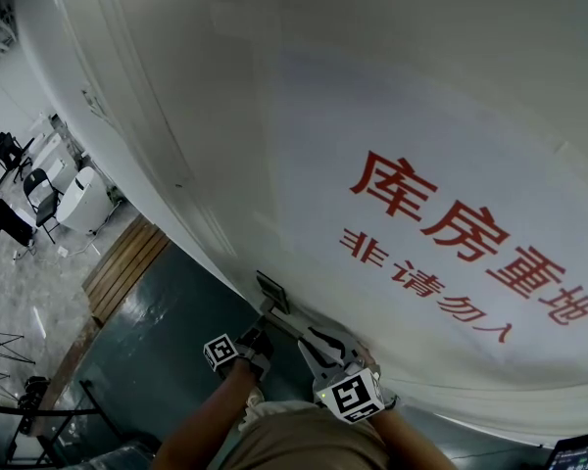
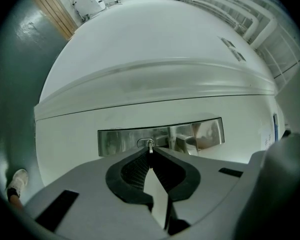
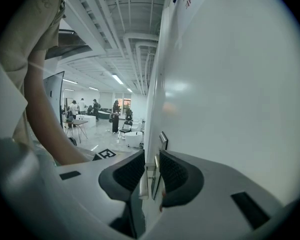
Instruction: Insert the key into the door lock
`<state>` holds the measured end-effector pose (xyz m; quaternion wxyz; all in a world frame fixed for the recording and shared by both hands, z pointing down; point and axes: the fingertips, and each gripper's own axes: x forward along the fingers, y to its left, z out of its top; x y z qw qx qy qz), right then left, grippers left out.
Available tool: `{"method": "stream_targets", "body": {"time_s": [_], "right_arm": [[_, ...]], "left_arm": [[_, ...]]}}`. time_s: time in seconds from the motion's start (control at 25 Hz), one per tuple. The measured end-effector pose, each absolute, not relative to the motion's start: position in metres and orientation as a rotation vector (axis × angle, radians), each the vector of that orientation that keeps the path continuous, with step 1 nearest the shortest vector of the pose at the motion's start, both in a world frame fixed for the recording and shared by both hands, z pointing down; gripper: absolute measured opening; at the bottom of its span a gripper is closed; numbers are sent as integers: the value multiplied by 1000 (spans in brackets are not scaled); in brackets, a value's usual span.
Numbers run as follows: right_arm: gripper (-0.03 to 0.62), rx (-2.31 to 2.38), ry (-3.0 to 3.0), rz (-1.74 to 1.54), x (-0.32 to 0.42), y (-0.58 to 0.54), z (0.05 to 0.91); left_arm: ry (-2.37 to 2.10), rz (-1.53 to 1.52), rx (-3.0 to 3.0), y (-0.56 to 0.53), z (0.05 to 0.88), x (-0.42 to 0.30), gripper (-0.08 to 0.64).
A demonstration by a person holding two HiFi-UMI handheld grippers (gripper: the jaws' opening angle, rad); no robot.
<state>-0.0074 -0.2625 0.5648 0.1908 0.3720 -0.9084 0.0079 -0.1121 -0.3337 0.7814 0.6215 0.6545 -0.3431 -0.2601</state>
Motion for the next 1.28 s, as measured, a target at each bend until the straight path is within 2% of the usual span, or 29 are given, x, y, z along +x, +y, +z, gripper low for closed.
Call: {"method": "stream_targets", "body": {"time_s": [1.28], "right_arm": [[97, 1023, -2527, 19, -11, -266, 572]], "left_arm": [[-757, -597, 1511, -336, 778, -110, 31]]}}
